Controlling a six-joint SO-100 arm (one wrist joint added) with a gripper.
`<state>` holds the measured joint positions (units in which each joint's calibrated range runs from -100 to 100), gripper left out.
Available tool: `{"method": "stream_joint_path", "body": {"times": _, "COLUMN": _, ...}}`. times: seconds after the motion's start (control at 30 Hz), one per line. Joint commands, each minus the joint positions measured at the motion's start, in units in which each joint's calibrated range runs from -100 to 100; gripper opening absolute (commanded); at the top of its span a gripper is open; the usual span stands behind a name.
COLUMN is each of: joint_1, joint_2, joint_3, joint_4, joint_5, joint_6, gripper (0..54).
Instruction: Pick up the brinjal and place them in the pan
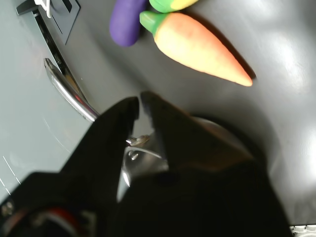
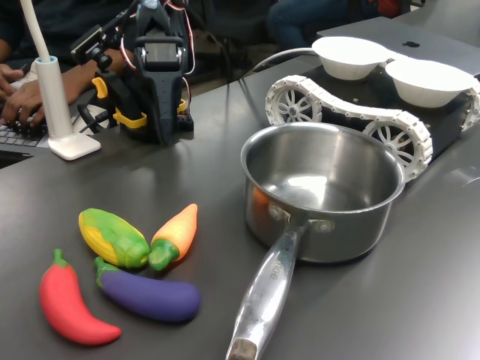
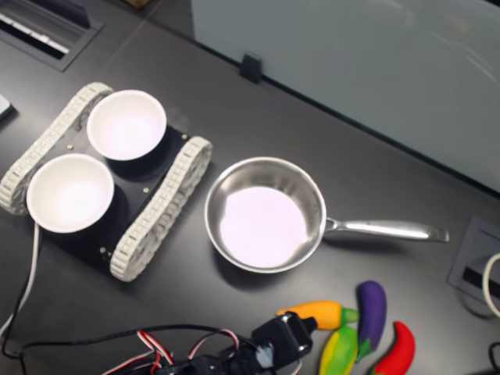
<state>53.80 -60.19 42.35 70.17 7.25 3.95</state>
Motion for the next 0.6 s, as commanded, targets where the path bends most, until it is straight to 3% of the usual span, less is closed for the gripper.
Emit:
{"method": "stream_joint_path", "body": {"times": 0.0, "joint_1": 1.48, "joint_2": 0.51, "joint_3": -3.51, "joint_4": -4.54, "joint_5": 0.34, "joint_6": 0.17, "gripper": 3.1}}
{"method": "stream_joint_path", "body": {"times": 0.57, "joint_1": 5.38, "joint_2": 10.21, "joint_3": -6.78, "joint_4": -10.34, "joint_5": -2.78, "joint_6": 0.17, "gripper": 15.4}}
